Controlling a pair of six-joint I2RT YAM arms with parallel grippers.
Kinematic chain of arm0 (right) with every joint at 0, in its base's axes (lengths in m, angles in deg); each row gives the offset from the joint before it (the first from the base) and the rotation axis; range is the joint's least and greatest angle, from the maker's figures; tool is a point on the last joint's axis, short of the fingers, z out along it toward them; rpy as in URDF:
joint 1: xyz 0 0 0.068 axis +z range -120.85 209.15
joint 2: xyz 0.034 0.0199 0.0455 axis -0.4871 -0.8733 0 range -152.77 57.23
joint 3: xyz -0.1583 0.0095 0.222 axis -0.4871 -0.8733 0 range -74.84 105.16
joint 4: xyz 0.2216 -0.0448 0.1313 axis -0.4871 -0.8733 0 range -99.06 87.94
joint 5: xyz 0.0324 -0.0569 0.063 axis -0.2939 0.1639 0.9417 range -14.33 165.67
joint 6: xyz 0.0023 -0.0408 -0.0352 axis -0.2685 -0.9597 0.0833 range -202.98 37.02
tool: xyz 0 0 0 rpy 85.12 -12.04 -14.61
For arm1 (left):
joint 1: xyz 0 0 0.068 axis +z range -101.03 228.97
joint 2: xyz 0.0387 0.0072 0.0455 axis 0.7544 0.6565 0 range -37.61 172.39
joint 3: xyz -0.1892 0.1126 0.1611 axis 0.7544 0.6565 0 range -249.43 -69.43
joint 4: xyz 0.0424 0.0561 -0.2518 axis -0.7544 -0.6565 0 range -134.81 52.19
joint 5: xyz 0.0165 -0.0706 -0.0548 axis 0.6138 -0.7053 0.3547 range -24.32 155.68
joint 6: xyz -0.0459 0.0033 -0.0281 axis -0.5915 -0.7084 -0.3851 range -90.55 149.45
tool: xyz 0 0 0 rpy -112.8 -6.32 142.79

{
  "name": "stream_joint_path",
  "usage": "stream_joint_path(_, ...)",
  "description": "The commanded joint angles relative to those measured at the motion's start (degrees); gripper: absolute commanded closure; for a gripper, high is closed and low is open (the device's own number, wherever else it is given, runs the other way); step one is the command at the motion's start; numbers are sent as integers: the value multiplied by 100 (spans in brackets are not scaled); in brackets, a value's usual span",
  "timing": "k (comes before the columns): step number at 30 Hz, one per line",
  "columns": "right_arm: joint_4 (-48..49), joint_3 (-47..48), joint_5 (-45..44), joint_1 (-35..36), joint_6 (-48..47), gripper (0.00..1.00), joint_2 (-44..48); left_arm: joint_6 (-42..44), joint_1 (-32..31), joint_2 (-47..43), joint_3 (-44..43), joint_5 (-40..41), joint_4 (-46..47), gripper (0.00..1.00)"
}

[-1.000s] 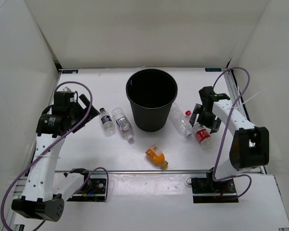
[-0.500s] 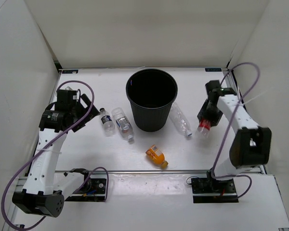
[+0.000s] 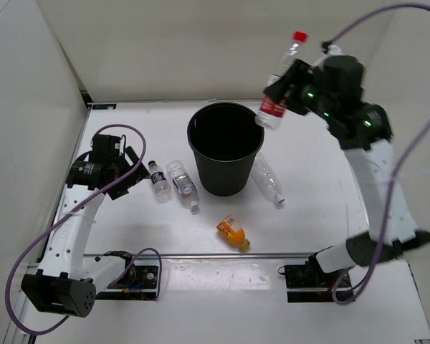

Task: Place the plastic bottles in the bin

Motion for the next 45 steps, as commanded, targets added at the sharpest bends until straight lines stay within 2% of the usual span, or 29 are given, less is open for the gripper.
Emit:
stream_joint_path(1,-48,606,94,574,-348,37,-1160,211,-20,3,7,87,103,8)
stream_joint_path(5,-57,1336,85,1102,-586,34,-1978,211,-20,-14,-45,228,33,8)
stream_joint_path(6,-127,1460,86,1103,-647,9,-2057,263,-20,-15,-45,229,33,8)
stream_joint_path(7,-215,1548,86,1173,-647,0,-2058,264,-20,-76,-45,298,-19,7)
stream_joint_path(9,-374,1470,-326,1173,-368,0,-1936,334,-20,-138,-45,465,-20,7)
stream_joint_path(10,-374,1322,-432,1086,-140,0,-1596,334,-20,-138,24,466,-72,7)
stream_joint_path(14,274,145,-1371,473,108,0,-452,334,-20,-339,201,606,-125,6)
stream_joint_path(15,433,-588,-1617,340,169,0,-232,334,-20,-418,331,607,-125,6)
stream_joint_path(17,793,-1461,-1909,-73,13,0,296,334,-20,-419,411,659,-125,6)
stream_joint_path(18,1134,-2301,-1805,-223,-389,0,463,334,-20,-471,473,712,-125,6)
stream_joint_path(20,1208,-2983,-1647,-548,-690,0,464,334,-20,-472,473,712,-125,5)
stream_joint_path(21,1295,-3622,-1454,-628,-926,0,412,334,-20,-411,473,712,-125,5)
stream_joint_path(22,1348,-3628,-1513,-689,-929,0,412,334,-20,-332,473,712,-125,5)
stream_joint_path(24,1427,-4311,-1514,-690,-841,0,272,334,-20,-279,473,712,-125,5)
stream_joint_path(26,1751,-4690,-964,-795,-1058,0,201,334,-20,-121,342,712,-125,4)
stream_joint_path(27,1918,-4979,-325,-795,-1174,3,96,334,-20,-120,341,712,-125,4)
stream_joint_path(30,2350,-5087,242,-865,-1482,6,-352,334,-20,11,341,659,-73,4)
stream_joint_path(31,2481,-5087,783,-953,-1552,8,-484,334,-20,72,341,598,-73,4)
stream_joint_path(34,2719,-5026,1560,-1129,-1693,12,-993,282,-20,134,394,528,-73,4)
stream_joint_path(42,2624,-4201,2476,-1252,-1703,18,-2698,282,-20,29,754,229,-73,1)
stream_joint_path(45,2360,-3919,2809,-1252,-1702,28,-3235,282,-20,29,754,290,-125,1)
